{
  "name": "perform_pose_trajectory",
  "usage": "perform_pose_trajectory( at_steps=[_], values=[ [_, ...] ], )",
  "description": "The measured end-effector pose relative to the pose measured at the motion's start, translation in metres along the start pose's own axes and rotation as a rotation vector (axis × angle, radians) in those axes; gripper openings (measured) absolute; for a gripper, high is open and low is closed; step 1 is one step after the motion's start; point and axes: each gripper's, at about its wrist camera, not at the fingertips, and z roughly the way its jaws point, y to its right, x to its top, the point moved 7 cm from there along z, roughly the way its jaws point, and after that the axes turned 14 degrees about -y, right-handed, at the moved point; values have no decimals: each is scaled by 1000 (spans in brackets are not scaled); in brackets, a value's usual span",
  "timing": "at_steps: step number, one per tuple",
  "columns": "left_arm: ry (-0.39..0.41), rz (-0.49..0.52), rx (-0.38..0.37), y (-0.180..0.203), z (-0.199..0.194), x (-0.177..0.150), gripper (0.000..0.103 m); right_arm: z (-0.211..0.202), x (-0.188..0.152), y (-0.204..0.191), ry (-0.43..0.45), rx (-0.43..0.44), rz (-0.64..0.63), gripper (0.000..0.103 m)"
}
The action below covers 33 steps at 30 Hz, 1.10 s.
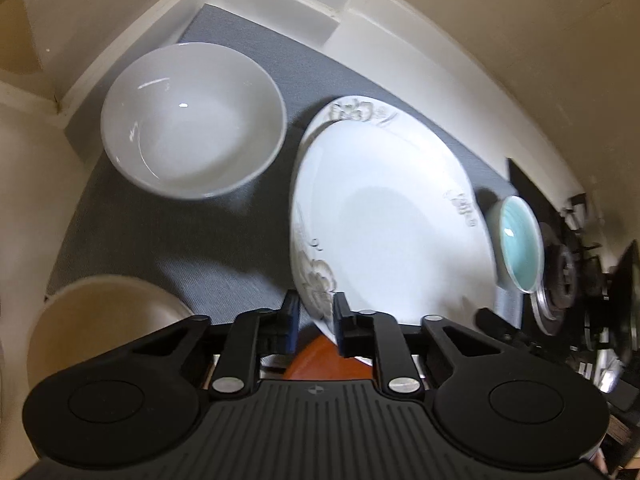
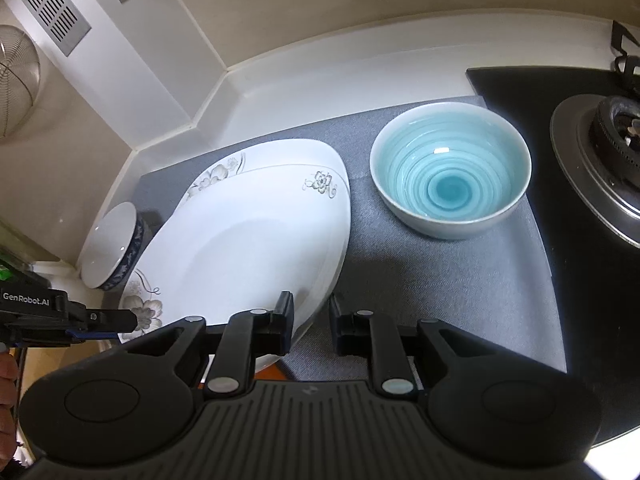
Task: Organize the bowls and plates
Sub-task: 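Open both grippers off the stacked plates and move to the brown plate, then grasp the rim of the terracotta-brown plate with both grippers and lift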
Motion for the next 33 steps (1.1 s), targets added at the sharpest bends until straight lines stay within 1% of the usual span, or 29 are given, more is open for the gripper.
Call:
perform_pose_trajectory(
  at_steps=[2,5,9,12,14,16,18,20,23,25,27,28,29,30,31,32,33],
  values=[
    [4,-4,15,-2,4,4,14,6,3,3,1,-2,15,14],
    [8,-11,7,-3,7,11,13,12,8,4,7,-20,15,14],
    [3,0,22,-1,11,16,13,19,17,3,1,-44,13,14],
    [-6,0,9,-1,16,17,13,23,23,3,7,-72,0,14],
    [-6,5,9,-2,16,17,14,25,26,3,4,-73,-2,14],
    [-8,29,30,-1,13,15,14,23,26,3,-4,-62,0,15],
    [7,69,76,4,9,9,14,15,24,3,7,-31,-3,19],
    [32,115,98,11,3,4,14,5,15,2,17,4,-8,43],
    [54,175,137,21,-4,-7,14,-5,-5,1,0,57,2,57],
    [65,207,144,30,-9,-17,14,-11,-18,-2,-9,85,-14,62],
    [77,225,151,39,-14,-25,15,-19,-30,-8,10,93,-67,63],
    [79,229,154,42,-15,-29,17,-24,-36,-12,43,85,-115,69],
    [76,231,157,45,-17,-33,22,-29,-39,-16,81,74,-169,89],
    [73,232,158,48,-18,-37,25,-35,-43,-21,117,59,-229,99],
    [71,233,159,50,-17,-41,31,-41,-45,-24,144,51,-277,103],
    [71,238,162,52,-19,-45,36,-44,-46,-26,146,32,-305,103],
    [72,245,168,54,-19,-48,39,-45,-45,-27,129,10,-318,103]
  ],
)
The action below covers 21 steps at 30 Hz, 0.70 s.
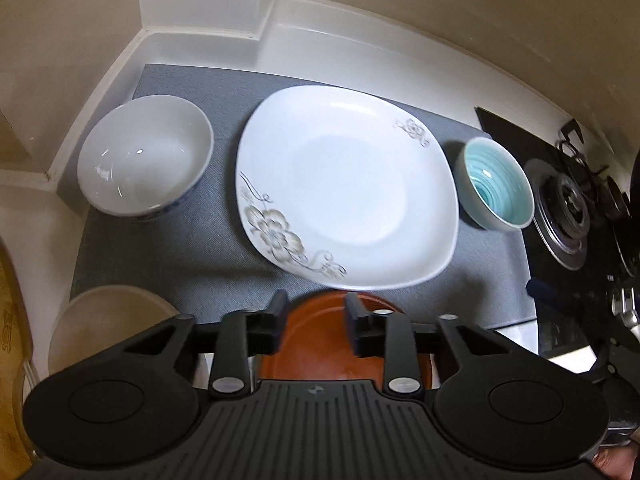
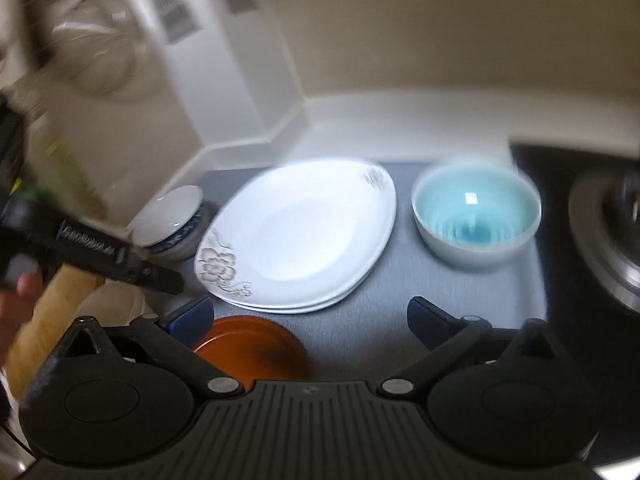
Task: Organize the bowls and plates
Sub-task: 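Grasp the rim of the terracotta-brown plate with both grippers and lift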
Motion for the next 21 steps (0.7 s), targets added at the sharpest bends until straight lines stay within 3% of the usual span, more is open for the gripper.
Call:
perform_pose_trajectory(
  at_steps=[3,6,9,13,15,17,19,21],
  values=[
    [9,21,11,6,0,-7,42,1,3,6,-58,25,55,103],
    [8,42,11,8,4,-15,53,7,0,13,-120,81,160,103],
    [86,-32,-17,-3,1,-22,56,7,-6,8,-125,121,156,101],
    [95,-7,-26,-3,4,-38,55,16,-18,-4,-179,113,96,69],
    [53,-33,-34,-5,12,-44,51,20,-23,-6,-194,102,91,57],
    [-1,-36,-90,-4,20,-49,32,22,-28,-7,-208,92,79,53],
    [-16,-36,-102,-4,25,-53,30,26,-31,-10,-222,80,52,51],
    [-20,-41,-66,-8,28,-57,30,33,-35,-11,-248,63,35,51]
  ],
)
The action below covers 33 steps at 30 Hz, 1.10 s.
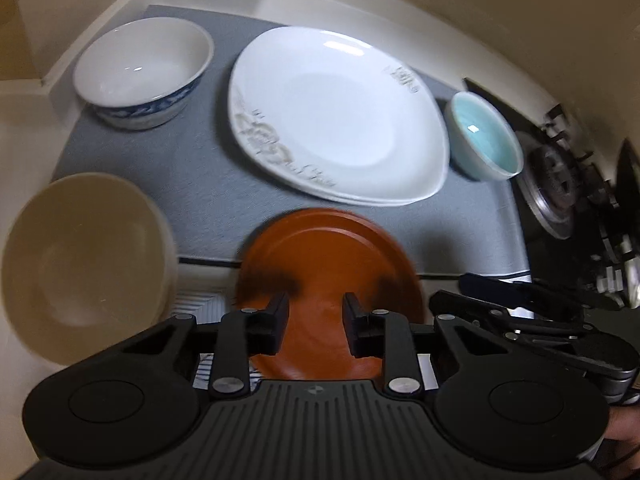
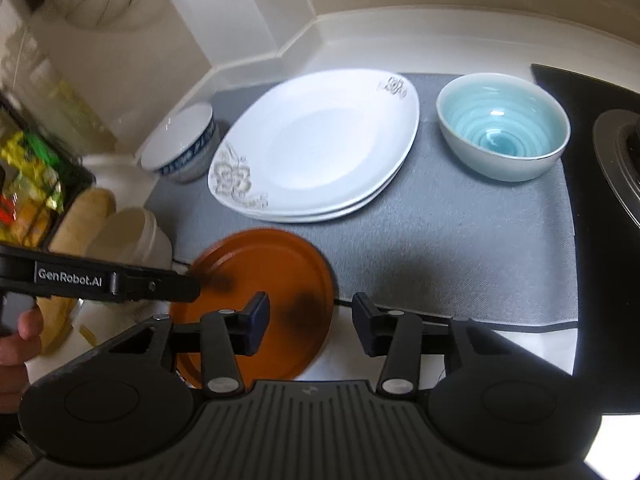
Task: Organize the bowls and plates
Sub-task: 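Grasp the rim of the terracotta-brown plate with both grippers and lift, then carry the brown plate over and lower it onto the white plate stack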
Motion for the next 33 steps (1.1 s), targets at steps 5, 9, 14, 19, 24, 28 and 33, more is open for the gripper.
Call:
perform_pose_trajectory(
  at_steps=[5,9,14,19,24,28,33],
  values=[
    [-6,-22,6,-6,2,-4,60,16,-6,-2,-37,-28,-19,46],
    [-5,-34,24,-9,5,-5,68,22,-9,2,-47,-67,-25,32],
    [-45,-15,129,-14,27,-3,27,30,-15,0,-75,-47,-40,18],
    [-87,-72,42,-21,32,-3,9,20,-19,5,-82,-95,-59,15],
    [-120,-68,-44,-18,33,-11,10,-1,-26,27,-70,-90,-14,14],
    [-142,-73,-36,-15,41,-8,10,3,-30,37,-92,-73,40,15],
    [-152,-74,-33,-14,41,-5,11,5,-27,33,-69,-25,57,31]
  ],
)
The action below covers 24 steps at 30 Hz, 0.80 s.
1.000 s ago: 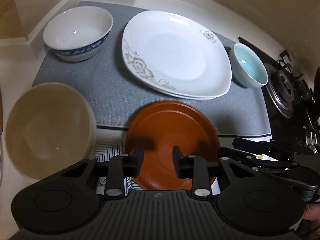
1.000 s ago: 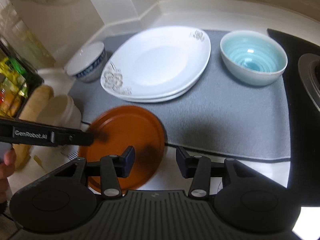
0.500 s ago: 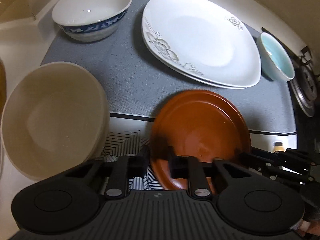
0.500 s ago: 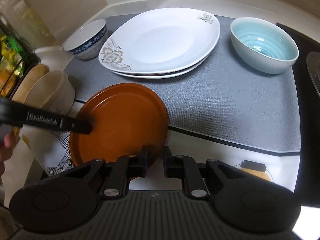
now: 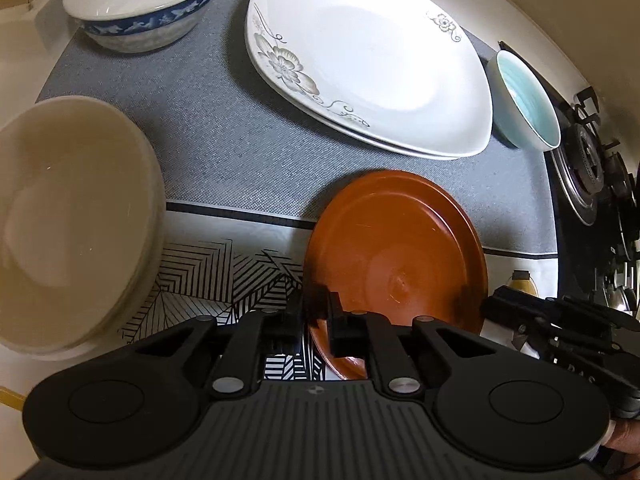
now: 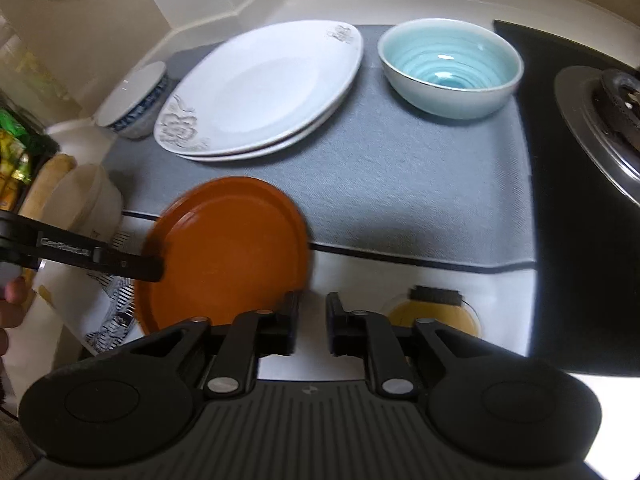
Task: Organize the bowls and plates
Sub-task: 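Carry the brown plate over and lower it onto the white plate stack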
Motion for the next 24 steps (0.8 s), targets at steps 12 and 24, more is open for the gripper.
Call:
perform_pose_trajectory(
  at_steps=[12,24],
  values=[
    [-7,-89,-126,-14,-5,0,13,16,2,-16,2,-71,-111,22],
    [24,-94,-91,-4,-44,-9,12,-28,1,-24,75,-29,-83,15]
  ],
)
